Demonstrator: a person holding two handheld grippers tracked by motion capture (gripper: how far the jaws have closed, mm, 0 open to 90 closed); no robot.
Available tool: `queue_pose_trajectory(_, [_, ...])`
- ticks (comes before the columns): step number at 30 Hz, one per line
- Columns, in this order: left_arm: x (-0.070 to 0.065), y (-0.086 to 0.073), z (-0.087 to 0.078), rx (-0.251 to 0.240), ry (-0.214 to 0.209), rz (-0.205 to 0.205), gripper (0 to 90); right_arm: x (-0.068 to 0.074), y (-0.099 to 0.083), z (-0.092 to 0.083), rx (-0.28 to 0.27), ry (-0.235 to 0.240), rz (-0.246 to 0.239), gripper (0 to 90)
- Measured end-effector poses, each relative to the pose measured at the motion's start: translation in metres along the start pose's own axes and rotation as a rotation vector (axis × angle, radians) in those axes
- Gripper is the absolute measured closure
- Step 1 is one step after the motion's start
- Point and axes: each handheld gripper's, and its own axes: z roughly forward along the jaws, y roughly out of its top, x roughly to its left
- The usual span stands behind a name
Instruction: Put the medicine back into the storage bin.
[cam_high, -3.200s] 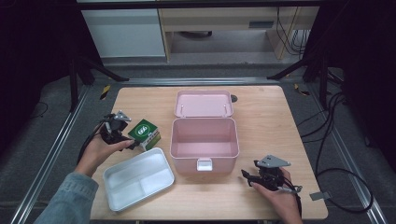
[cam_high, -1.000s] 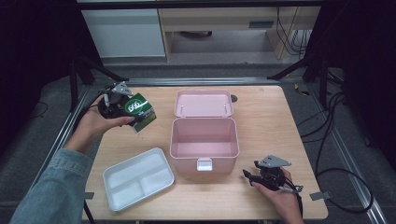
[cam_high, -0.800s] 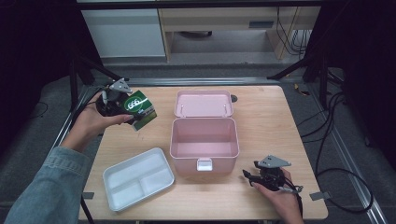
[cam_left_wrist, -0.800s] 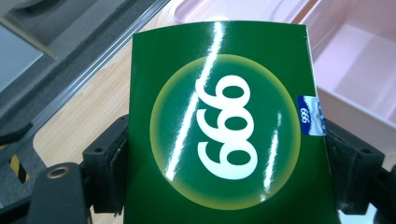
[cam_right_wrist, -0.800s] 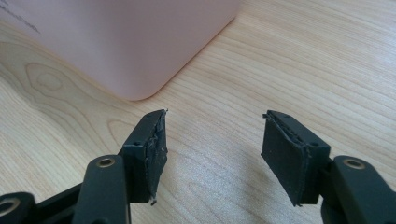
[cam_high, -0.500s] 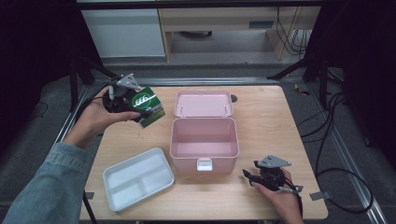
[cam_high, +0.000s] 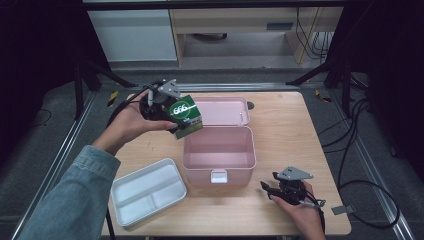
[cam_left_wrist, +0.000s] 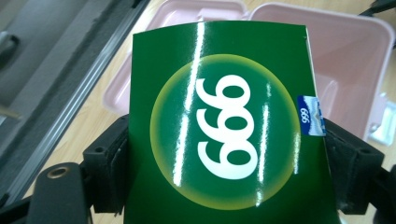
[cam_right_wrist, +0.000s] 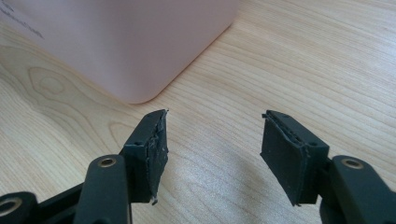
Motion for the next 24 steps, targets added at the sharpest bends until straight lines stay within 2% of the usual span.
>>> queue_pose_trajectory(7, [-0.008, 0.016, 0.021, 0.014, -0.040, 0.040, 17.5, -0.001, -0.001, -0.001, -0.006, -0.007, 0.006, 40.8])
queue_pose_trajectory(17, [-0.017, 0.035, 0.042, 0.027, -0.089, 0.095, 17.5, -0.004, -0.005, -0.008, -0.012, -0.021, 0.021, 40.9])
queue_pose_trajectory(18, [-0.020, 0.039, 0.047, 0.028, -0.107, 0.106, 17.5, -0.004, -0.005, -0.008, -0.013, -0.022, 0.020, 40.7])
queue_pose_trajectory(24, [-0.028, 0.048, 0.059, 0.035, -0.136, 0.139, 17.5, -0.005, -0.006, -0.008, -0.009, -0.024, 0.024, 40.4])
